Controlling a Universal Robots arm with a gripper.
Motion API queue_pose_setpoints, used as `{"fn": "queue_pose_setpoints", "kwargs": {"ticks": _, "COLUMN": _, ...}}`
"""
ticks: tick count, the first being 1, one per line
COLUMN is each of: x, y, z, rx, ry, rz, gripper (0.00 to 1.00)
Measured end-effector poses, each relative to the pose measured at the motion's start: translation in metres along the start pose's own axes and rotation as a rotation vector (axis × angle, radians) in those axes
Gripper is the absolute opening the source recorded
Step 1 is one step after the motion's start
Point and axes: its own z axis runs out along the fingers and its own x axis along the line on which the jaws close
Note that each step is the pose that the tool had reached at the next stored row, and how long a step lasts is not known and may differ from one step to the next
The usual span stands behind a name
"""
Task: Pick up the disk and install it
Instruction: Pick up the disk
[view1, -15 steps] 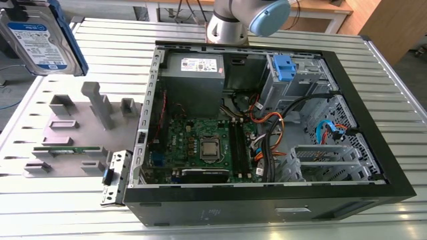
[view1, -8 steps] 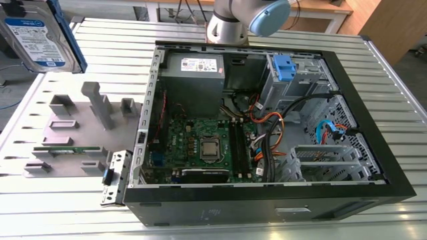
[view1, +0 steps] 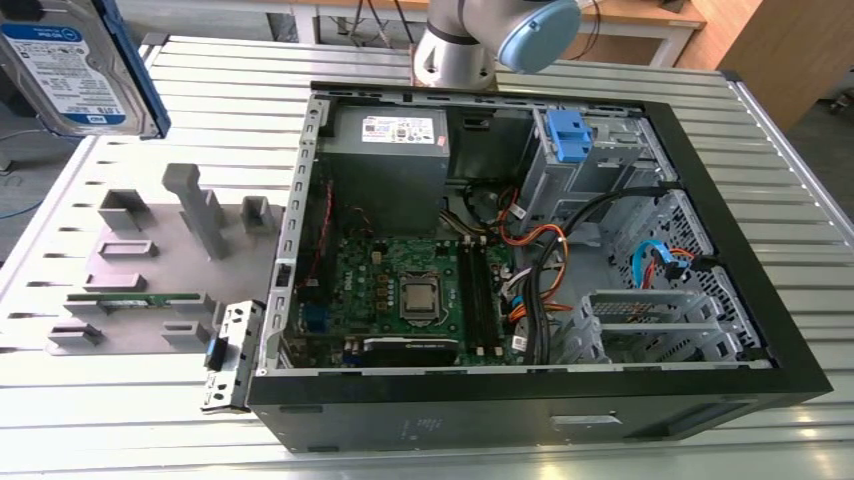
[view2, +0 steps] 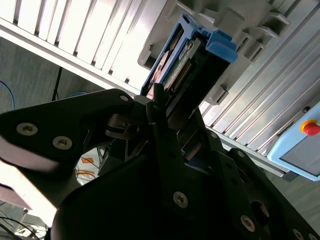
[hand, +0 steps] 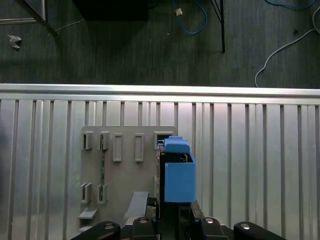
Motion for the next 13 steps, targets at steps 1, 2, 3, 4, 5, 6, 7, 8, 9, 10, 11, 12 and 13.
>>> {"fn": "queue_pose_setpoints", "kwargs": {"ticks": 1, "x": 0.0, "y": 0.0, "z": -0.0014, "rx": 0.0001, "ry": 0.0, "rz": 0.0, "gripper": 0.35}}
{"fn": "queue_pose_setpoints", "kwargs": {"ticks": 2, "x": -0.0001, "y": 0.0001, "z": -0.0026, "rx": 0.0002, "ry": -0.0001, "rz": 0.0, "gripper": 0.35}}
{"fn": "queue_pose_setpoints", "kwargs": {"ticks": 3, "x": -0.0001, "y": 0.0002, "z": -0.004, "rx": 0.0002, "ry": -0.0001, "rz": 0.0, "gripper": 0.35}}
{"fn": "queue_pose_setpoints", "kwargs": {"ticks": 4, "x": -0.0002, "y": 0.0002, "z": -0.0052, "rx": 0.0003, "ry": -0.0001, "rz": 0.0, "gripper": 0.35}}
{"fn": "queue_pose_setpoints", "kwargs": {"ticks": 5, "x": -0.0002, "y": 0.0002, "z": -0.0065, "rx": 0.0002, "ry": -0.0001, "rz": 0.0, "gripper": 0.35}}
{"fn": "queue_pose_setpoints", "kwargs": {"ticks": 6, "x": -0.0002, "y": 0.0003, "z": -0.0078, "rx": 0.0001, "ry": -0.0001, "rz": 0.0, "gripper": 0.35}}
{"fn": "queue_pose_setpoints", "kwargs": {"ticks": 7, "x": -0.0003, "y": 0.0003, "z": -0.0091, "rx": 0.0002, "ry": -0.0001, "rz": 0.0, "gripper": 0.35}}
{"fn": "queue_pose_setpoints", "kwargs": {"ticks": 8, "x": -0.0004, "y": 0.0004, "z": -0.0105, "rx": 0.0001, "ry": -0.0001, "rz": 0.0, "gripper": 0.35}}
{"fn": "queue_pose_setpoints", "kwargs": {"ticks": 9, "x": -0.0004, "y": 0.0005, "z": -0.0119, "rx": 0.0001, "ry": -0.0001, "rz": 0.0, "gripper": 0.35}}
{"fn": "queue_pose_setpoints", "kwargs": {"ticks": 10, "x": -0.0005, "y": 0.0005, "z": -0.0134, "rx": 0.0001, "ry": 0.0, "rz": 0.0, "gripper": 0.35}}
{"fn": "queue_pose_setpoints", "kwargs": {"ticks": 11, "x": -0.0006, "y": 0.0006, "z": -0.015, "rx": 0.0001, "ry": -0.0001, "rz": 0.0, "gripper": 0.35}}
{"fn": "queue_pose_setpoints", "kwargs": {"ticks": 12, "x": -0.0007, "y": 0.0006, "z": -0.0164, "rx": 0.0002, "ry": -0.0001, "rz": 0.0, "gripper": 0.35}}
{"fn": "queue_pose_setpoints", "kwargs": {"ticks": 13, "x": -0.0008, "y": 0.0007, "z": -0.0177, "rx": 0.0002, "ry": -0.0001, "rz": 0.0, "gripper": 0.35}}
